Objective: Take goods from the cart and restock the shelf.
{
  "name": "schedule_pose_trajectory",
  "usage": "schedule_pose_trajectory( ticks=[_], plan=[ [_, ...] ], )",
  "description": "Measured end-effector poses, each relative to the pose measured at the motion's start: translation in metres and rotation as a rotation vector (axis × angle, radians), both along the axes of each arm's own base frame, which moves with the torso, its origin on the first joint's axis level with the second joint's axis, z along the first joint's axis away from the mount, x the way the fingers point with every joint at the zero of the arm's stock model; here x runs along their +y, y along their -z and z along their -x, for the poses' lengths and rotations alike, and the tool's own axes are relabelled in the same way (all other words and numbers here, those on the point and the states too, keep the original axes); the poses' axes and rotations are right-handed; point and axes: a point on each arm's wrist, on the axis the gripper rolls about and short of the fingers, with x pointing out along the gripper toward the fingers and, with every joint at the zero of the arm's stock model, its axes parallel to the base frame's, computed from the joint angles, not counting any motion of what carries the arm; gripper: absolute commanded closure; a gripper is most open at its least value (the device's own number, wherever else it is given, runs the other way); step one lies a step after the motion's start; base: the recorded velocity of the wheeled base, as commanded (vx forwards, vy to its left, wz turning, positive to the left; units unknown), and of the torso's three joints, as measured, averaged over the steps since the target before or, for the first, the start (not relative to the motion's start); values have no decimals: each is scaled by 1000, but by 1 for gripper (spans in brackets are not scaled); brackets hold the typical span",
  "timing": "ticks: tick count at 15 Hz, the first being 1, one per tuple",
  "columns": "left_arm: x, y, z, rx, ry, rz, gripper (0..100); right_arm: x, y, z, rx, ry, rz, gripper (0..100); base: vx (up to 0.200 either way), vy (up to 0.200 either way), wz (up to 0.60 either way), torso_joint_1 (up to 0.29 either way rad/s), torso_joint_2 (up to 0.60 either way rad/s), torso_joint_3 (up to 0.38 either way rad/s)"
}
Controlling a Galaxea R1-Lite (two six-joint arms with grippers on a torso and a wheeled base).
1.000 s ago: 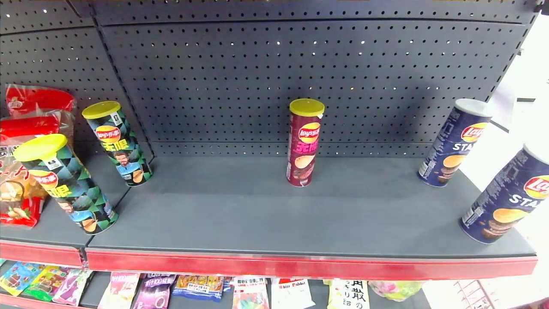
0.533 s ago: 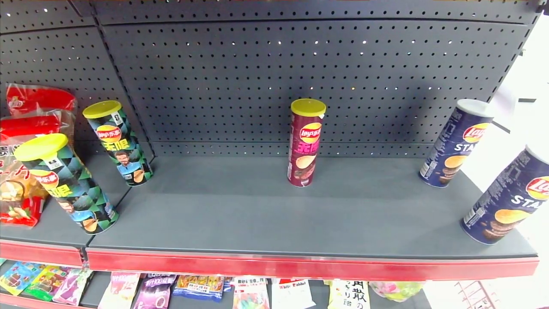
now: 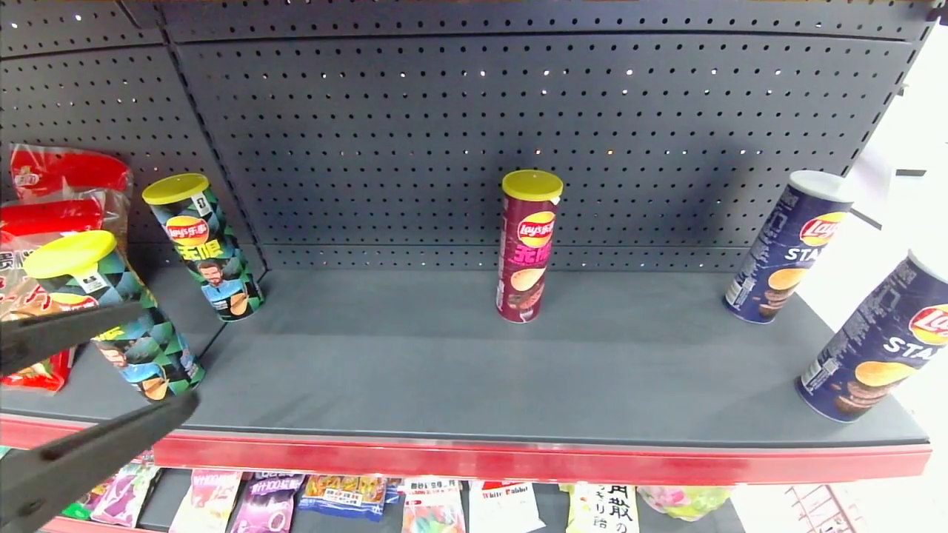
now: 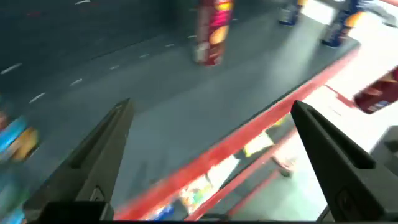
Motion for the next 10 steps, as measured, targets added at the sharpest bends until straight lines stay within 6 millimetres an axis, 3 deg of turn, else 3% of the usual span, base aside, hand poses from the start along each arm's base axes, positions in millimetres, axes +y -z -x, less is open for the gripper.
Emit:
schedule_pose_trajectory(
  ticks=[5, 10],
  plan=[
    [-58, 12, -109, 54, 256, -27, 0, 0, 0, 0, 0, 1, 0, 100, 0, 0, 0, 0, 0, 0],
    [-112, 13, -206, -48, 388, -71, 0, 0, 0, 0, 0, 16, -2, 100, 0, 0, 0, 0, 0, 0]
  ],
)
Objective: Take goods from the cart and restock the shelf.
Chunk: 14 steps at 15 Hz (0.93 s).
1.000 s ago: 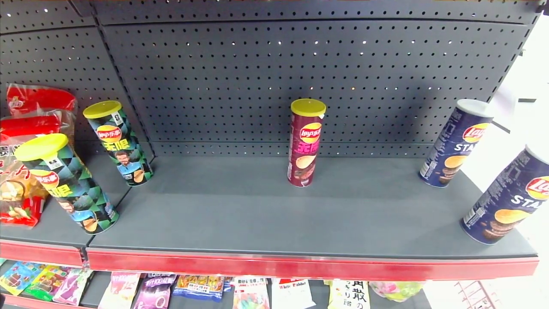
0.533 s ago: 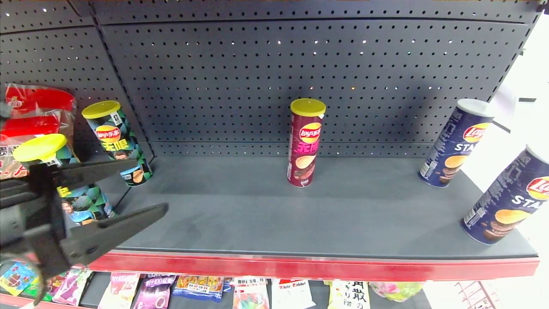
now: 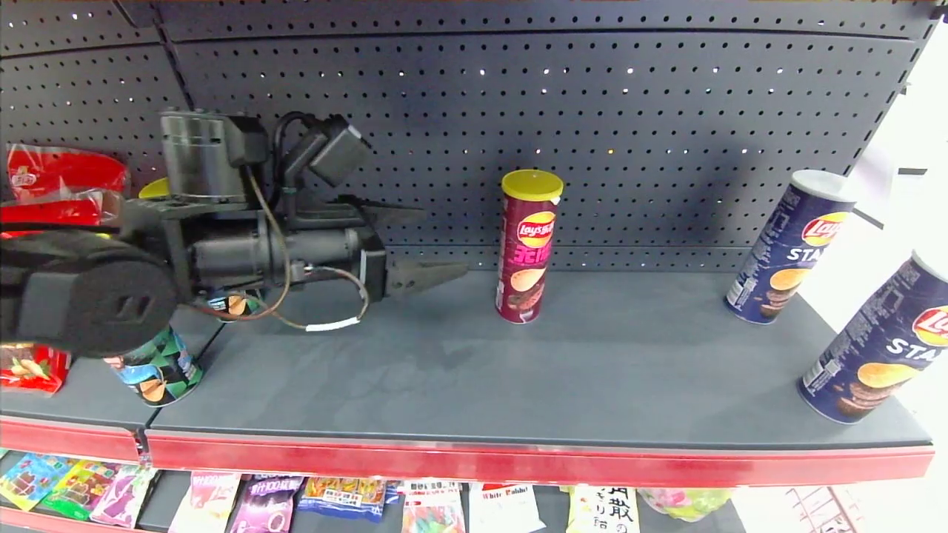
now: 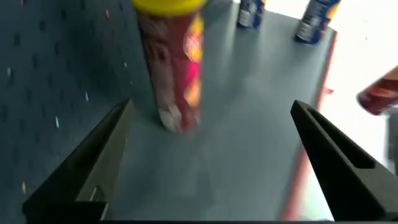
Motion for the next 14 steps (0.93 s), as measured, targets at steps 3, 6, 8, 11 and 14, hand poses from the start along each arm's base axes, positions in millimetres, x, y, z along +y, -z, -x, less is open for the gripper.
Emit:
schedule_pose_trajectory(
  ticks=[3, 6, 8, 11, 14],
  plan=[
    [-24, 9, -41, -27, 30, 4, 0, 0, 0, 0, 0, 9, 1, 100, 0, 0, 0, 0, 0, 0],
    [-44, 19, -60, -26, 55, 4, 0, 0, 0, 0, -1, 24, 3, 100, 0, 0, 0, 0, 0, 0],
    [-52, 24, -67, -24, 65, 4, 0, -1, 0, 0, -1, 30, 4, 100, 0, 0, 0, 0, 0, 0],
    [-66, 26, -77, -37, 79, 12, 0, -1, -1, 0, -3, 31, 4, 100, 0, 0, 0, 0, 0, 0],
    [-76, 26, -86, -56, 83, 22, 0, -1, 0, 0, -2, 31, 4, 100, 0, 0, 0, 0, 0, 0]
  ],
)
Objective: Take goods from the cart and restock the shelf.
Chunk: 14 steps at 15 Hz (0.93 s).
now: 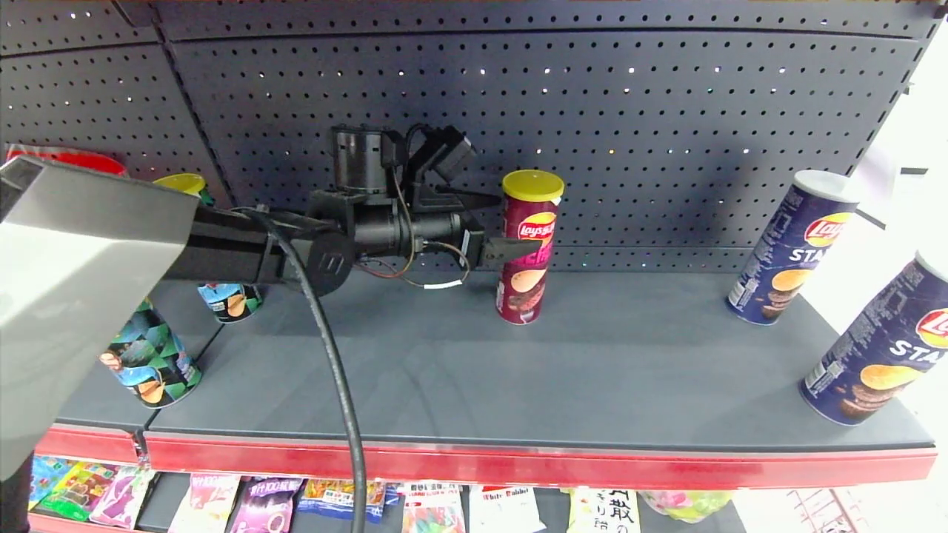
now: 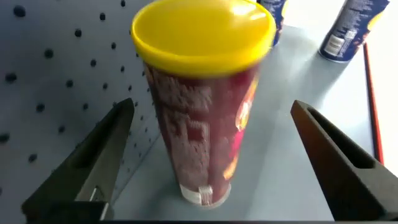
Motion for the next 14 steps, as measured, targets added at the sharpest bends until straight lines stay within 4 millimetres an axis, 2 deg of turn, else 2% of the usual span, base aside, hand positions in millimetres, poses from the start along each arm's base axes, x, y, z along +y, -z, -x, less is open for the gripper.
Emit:
schedule_pose_trajectory(
  ticks=[8, 14],
  plan=[
    [-13, 10, -15, 11, -2, 1, 0, 0, 0, 0, 1, 0, 0, 100, 0, 0, 0, 0, 0, 0],
    [-24, 8, -23, 20, -8, 10, 0, 0, 0, 0, 1, 1, 0, 100, 0, 0, 0, 0, 0, 0]
  ],
)
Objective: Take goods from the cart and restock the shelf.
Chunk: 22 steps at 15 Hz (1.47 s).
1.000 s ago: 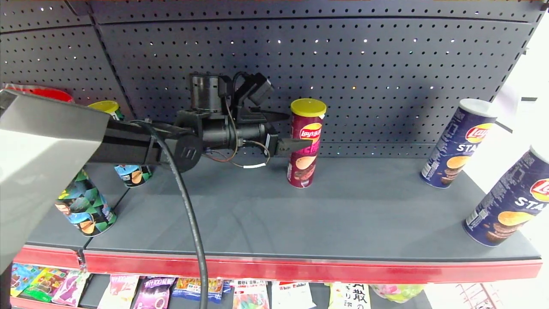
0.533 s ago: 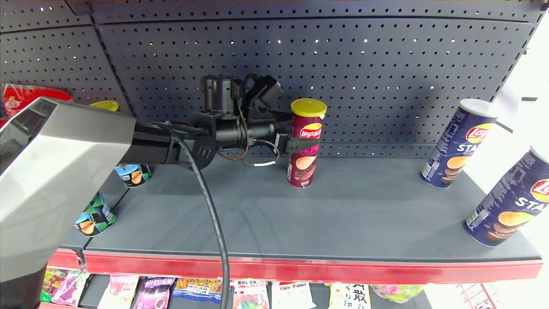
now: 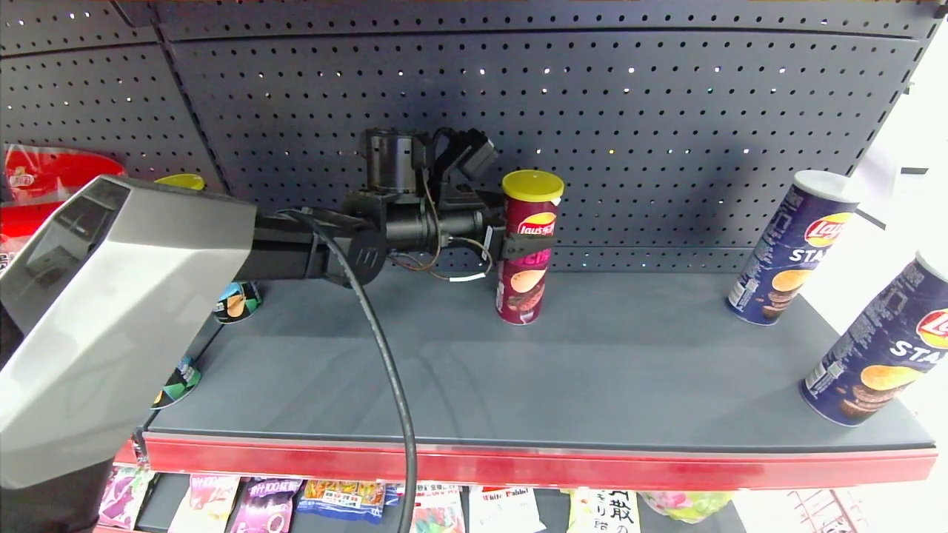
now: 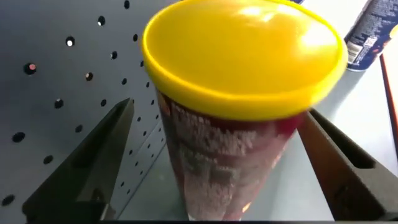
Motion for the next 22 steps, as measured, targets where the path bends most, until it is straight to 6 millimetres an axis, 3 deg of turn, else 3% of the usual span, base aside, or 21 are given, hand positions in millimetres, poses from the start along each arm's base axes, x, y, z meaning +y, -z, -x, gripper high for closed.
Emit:
schedule_pose_trajectory(
  ticks=[7, 8, 17, 22],
  plan=[
    [-11, 7, -4, 3, -33, -2, 0, 0, 0, 0, 0, 0, 0, 100, 0, 0, 0, 0, 0, 0],
    [-12, 9, -5, 2, -35, -2, 100, 0, 0, 0, 0, 0, 0, 100, 0, 0, 0, 0, 0, 0],
    [-19, 12, -7, 11, -13, 1, 100, 0, 0, 0, 1, 1, -2, 100, 0, 0, 0, 0, 0, 0],
    [6, -7, 16, 46, 88, 5, 100, 0, 0, 0, 1, 1, -1, 100, 0, 0, 0, 0, 0, 0]
  ],
)
